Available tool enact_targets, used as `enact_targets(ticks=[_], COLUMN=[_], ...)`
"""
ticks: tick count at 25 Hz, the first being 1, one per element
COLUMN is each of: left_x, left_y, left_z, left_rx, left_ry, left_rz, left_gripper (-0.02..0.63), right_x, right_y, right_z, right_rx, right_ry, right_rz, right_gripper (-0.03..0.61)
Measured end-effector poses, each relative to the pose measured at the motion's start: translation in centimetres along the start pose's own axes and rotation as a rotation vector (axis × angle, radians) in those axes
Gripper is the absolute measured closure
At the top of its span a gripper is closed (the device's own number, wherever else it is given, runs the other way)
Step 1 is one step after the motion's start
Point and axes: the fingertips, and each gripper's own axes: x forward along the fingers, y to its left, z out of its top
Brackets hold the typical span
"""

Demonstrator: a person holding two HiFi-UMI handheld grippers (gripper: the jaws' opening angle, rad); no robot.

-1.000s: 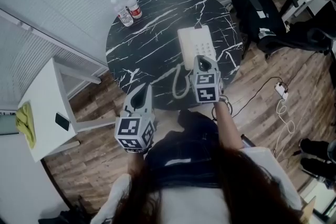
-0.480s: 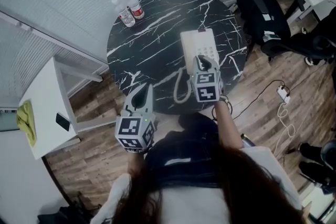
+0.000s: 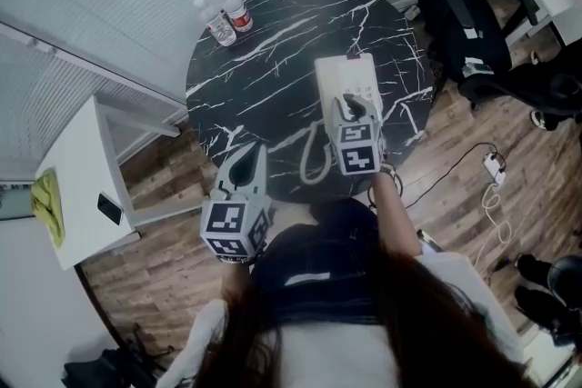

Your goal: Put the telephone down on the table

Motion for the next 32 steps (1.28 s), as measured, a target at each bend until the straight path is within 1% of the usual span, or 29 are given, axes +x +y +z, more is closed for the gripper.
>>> enact_targets(ticks=[2, 6, 7, 11, 12, 13, 17, 18, 23, 29, 30, 32], left_x=[0.2, 0.5, 0.5, 0.5, 0.5, 0.5, 0.5, 0.6, 1.3, 2.6, 2.8, 3.2], left_y=[0.0, 0.2, 0.3, 0.4, 0.4, 0.5, 0.8, 0.9, 1.2, 1.6, 1.7, 1.9], left_z=[0.0, 0.1, 0.1, 0.1, 0.1, 0.2, 0.4, 0.5, 1.0, 1.7, 1.7, 1.8], left_rx=[-0.001, -0.004, -0.004, -0.003, -0.003, -0.002, 0.009, 0.012, 0.038, 0.039, 0.039, 0.04], left_ry=[0.005, 0.016, 0.018, 0.028, 0.03, 0.031, 0.03, 0.03, 0.026, 0.036, 0.038, 0.042], left_rz=[0.005, 0.02, 0.025, 0.04, 0.043, 0.047, 0.054, 0.054, 0.038, -0.007, -0.014, -0.027], left_gripper=[0.614, 0.614, 0.614, 0.614, 0.614, 0.614, 0.614, 0.614, 0.614, 0.614, 0.614, 0.614], right_x=[0.4, 1.0, 1.2, 1.7, 1.9, 2.0, 2.5, 2.6, 3.0, 3.7, 3.8, 4.0], right_y=[0.0, 0.0, 0.1, 0.3, 0.3, 0.4, 0.2, 0.2, -0.2, -0.5, -0.5, -0.5], right_z=[0.0, -0.1, -0.2, -0.4, -0.5, -0.5, -0.5, -0.5, -0.4, -0.6, -0.7, -0.8], right_rx=[0.001, 0.004, 0.005, 0.01, 0.01, 0.011, 0.015, 0.016, 0.026, 0.047, 0.051, 0.056], right_ry=[0.006, 0.02, 0.024, 0.034, 0.038, 0.041, 0.047, 0.049, 0.055, 0.072, 0.076, 0.084], right_rz=[0.013, 0.033, 0.041, 0.059, 0.063, 0.066, 0.064, 0.064, 0.05, 0.03, 0.029, 0.026], right_gripper=[0.477, 0.475, 0.456, 0.451, 0.438, 0.426, 0.424, 0.413, 0.411, 0.411, 0.397, 0.393])
